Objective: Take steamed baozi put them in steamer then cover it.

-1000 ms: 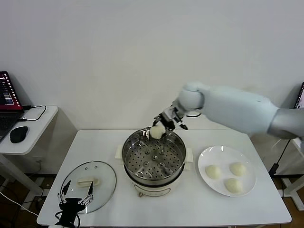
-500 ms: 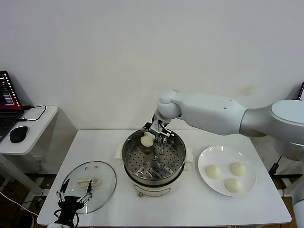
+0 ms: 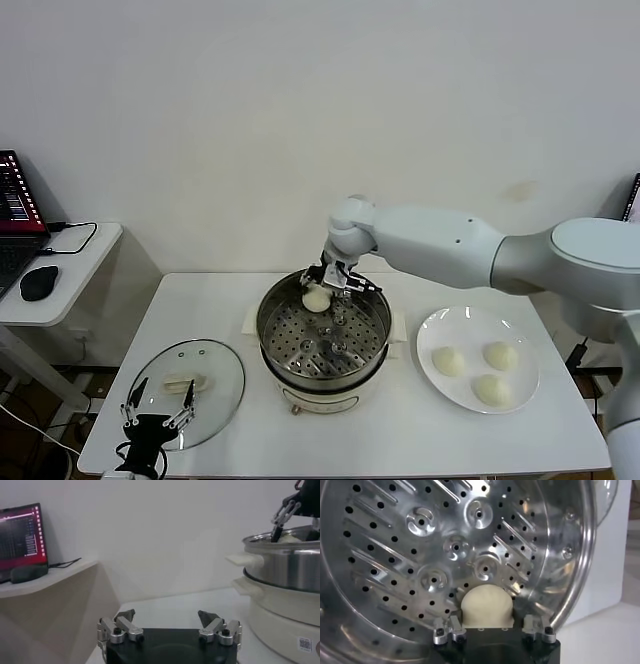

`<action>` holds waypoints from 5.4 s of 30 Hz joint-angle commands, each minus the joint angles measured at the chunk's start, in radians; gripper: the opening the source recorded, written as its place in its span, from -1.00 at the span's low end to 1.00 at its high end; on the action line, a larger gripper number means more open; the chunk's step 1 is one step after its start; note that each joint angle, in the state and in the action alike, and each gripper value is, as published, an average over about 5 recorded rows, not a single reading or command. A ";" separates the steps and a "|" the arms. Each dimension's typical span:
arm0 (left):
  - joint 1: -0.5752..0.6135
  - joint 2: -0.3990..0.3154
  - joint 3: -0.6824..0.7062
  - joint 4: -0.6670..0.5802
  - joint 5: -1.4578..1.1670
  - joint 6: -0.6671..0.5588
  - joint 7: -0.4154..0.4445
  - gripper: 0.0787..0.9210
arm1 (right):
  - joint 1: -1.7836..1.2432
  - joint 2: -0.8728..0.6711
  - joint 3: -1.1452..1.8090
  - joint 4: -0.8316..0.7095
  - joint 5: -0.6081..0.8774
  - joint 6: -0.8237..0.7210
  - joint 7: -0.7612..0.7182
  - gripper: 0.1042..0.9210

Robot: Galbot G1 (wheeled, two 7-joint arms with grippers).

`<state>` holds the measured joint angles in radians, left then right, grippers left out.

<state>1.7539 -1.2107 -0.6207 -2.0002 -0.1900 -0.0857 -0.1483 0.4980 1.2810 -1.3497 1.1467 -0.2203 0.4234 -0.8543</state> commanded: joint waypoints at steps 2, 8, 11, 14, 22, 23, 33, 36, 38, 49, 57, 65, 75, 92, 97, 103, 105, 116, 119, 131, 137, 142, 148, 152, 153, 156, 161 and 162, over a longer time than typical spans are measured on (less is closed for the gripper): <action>0.003 0.000 -0.001 -0.006 0.001 0.000 0.000 0.77 | 0.029 -0.006 -0.002 0.016 0.014 -0.001 -0.002 0.75; 0.015 0.002 -0.006 -0.028 -0.003 0.003 -0.002 0.77 | 0.185 -0.144 -0.032 0.255 0.403 -0.295 -0.104 0.76; 0.018 0.004 -0.008 -0.033 -0.003 0.004 -0.002 0.77 | 0.253 -0.249 -0.043 0.389 0.525 -0.378 -0.131 0.76; 0.015 0.005 -0.007 -0.035 -0.003 0.004 -0.003 0.77 | 0.306 -0.354 -0.066 0.474 0.557 -0.614 -0.152 0.76; 0.005 0.013 -0.003 -0.040 -0.004 0.009 -0.001 0.77 | 0.335 -0.697 -0.114 0.630 0.500 -0.852 -0.161 0.76; 0.004 0.015 -0.004 -0.040 -0.004 0.009 -0.001 0.77 | 0.328 -0.741 -0.118 0.646 0.482 -0.861 -0.161 0.76; -0.003 0.023 -0.014 -0.043 -0.009 0.017 0.001 0.77 | 0.140 -0.962 -0.095 0.650 0.283 -0.838 -0.163 0.76; 0.000 0.022 -0.020 -0.043 -0.010 0.018 0.001 0.77 | 0.047 -0.981 -0.053 0.631 0.251 -0.831 -0.156 0.76; 0.003 0.021 -0.024 -0.042 -0.010 0.018 0.001 0.77 | -0.034 -0.982 -0.003 0.613 0.241 -0.835 -0.147 0.76; 0.021 0.020 -0.051 -0.044 -0.011 0.018 0.001 0.77 | -0.419 -0.853 0.341 0.426 0.197 -0.809 -0.118 0.76; 0.025 0.017 -0.065 -0.038 -0.014 0.017 0.002 0.77 | -0.517 -0.753 0.423 0.298 0.178 -0.776 -0.104 0.76; 0.022 0.015 -0.066 -0.035 -0.013 0.017 0.003 0.77 | -0.556 -0.699 0.454 0.264 0.191 -0.759 -0.078 0.76; 0.017 0.015 -0.065 -0.031 -0.013 0.018 0.001 0.77 | -0.586 -0.670 0.479 0.246 0.185 -0.766 -0.061 0.73; 0.016 0.010 -0.062 -0.031 -0.011 0.016 0.000 0.77 | -0.588 -0.653 0.485 0.231 0.175 -0.784 -0.059 0.38; 0.018 0.008 -0.063 -0.032 -0.011 0.015 0.000 0.77 | -0.585 -0.655 0.485 0.232 0.174 -0.782 -0.063 0.27; 0.022 0.007 -0.063 -0.038 -0.011 0.015 -0.001 0.77 | -0.575 -0.662 0.487 0.243 0.175 -0.780 -0.071 0.21; 0.022 0.007 -0.064 -0.040 -0.011 0.015 -0.001 0.77 | -0.559 -0.675 0.483 0.259 0.182 -0.783 -0.075 0.20; 0.009 0.015 -0.043 -0.039 -0.011 0.015 0.000 0.77 | -0.147 -0.779 0.292 0.465 0.408 -0.903 -0.078 0.20; 0.008 0.016 -0.038 -0.039 -0.011 0.014 0.000 0.77 | 0.034 -0.757 0.185 0.504 0.504 -0.931 -0.074 0.20; -0.003 0.022 -0.036 -0.048 -0.017 0.013 -0.001 0.77 | 0.365 -0.425 0.018 0.530 0.858 -1.075 0.024 0.22; -0.006 0.020 -0.043 -0.050 -0.018 0.012 0.000 0.77 | 0.217 -0.227 0.061 0.456 0.928 -1.138 0.101 0.22; -0.009 0.014 -0.052 -0.054 -0.022 0.012 0.000 0.77 | 0.127 -0.088 0.067 0.354 0.927 -1.148 0.137 0.23; -0.016 0.007 -0.057 -0.063 -0.026 0.014 0.001 0.77 | 0.051 0.006 0.070 0.268 0.925 -1.150 0.166 0.24; -0.018 -0.004 -0.053 -0.070 -0.026 0.016 0.003 0.77 | 0.010 0.031 0.063 0.234 0.910 -1.151 0.176 0.24; -0.017 -0.005 -0.052 -0.070 -0.025 0.017 0.003 0.77 | 0.001 0.035 0.063 0.228 0.906 -1.152 0.178 0.24; -0.014 -0.006 -0.052 -0.070 -0.025 0.016 0.003 0.77 | -0.023 0.042 0.060 0.216 0.895 -1.152 0.185 0.24; -0.014 -0.005 -0.054 -0.071 -0.025 0.016 0.003 0.77 | -0.041 0.046 0.053 0.216 0.888 -1.153 0.193 0.24; -0.014 -0.005 -0.054 -0.072 -0.025 0.016 0.003 0.77 | -0.042 0.046 0.051 0.217 0.886 -1.153 0.193 0.24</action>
<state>1.7399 -1.2152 -0.6742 -2.0708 -0.2150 -0.0699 -0.1457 0.4970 1.2722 -1.2967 1.4009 0.6573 -0.7217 -0.6804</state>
